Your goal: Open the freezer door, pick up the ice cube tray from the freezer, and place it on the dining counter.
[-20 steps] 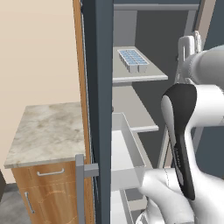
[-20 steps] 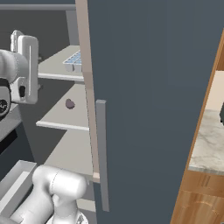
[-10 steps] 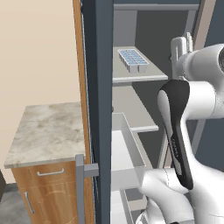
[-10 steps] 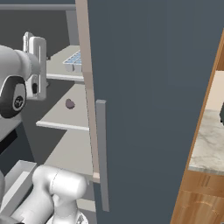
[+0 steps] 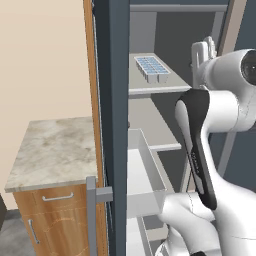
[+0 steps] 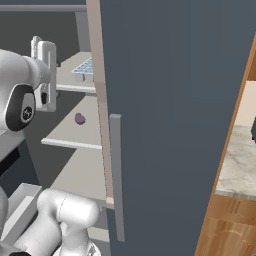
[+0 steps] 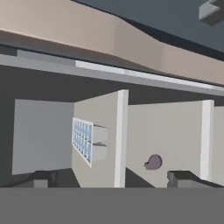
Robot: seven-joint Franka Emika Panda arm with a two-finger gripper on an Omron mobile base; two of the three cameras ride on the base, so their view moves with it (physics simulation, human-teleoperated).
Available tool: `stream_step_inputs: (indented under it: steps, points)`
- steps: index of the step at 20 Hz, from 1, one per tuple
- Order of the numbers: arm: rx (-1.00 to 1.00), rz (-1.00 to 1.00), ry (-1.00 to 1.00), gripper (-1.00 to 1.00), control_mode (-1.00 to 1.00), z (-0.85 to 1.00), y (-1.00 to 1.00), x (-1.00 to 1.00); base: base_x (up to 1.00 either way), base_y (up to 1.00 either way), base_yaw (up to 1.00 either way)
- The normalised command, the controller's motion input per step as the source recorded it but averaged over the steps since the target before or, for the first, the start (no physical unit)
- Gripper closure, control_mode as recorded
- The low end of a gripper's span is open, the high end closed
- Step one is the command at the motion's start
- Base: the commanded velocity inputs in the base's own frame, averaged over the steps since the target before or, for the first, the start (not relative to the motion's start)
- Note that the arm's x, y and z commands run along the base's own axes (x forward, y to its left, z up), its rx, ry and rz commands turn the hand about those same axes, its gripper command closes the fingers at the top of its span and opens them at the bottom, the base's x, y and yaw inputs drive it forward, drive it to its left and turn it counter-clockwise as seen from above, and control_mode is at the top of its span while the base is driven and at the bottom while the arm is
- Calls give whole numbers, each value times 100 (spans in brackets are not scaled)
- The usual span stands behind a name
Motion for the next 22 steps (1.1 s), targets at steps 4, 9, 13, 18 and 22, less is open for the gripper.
stream_step_inputs:
  steps: [4,9,13,18,22]
  points:
    - [0,0,0,-100,-100,0,1,10,0,0,0]
    - [0,0,0,-100,-100,-1,11,16,0,0,0]
    - [0,0,0,-100,-100,-6,15,30,0,0,0]
    - [0,0,-4,-100,-100,-6,2,37,0,0,0]
    - [0,0,-6,-100,-100,-2,0,43,0,0,0]
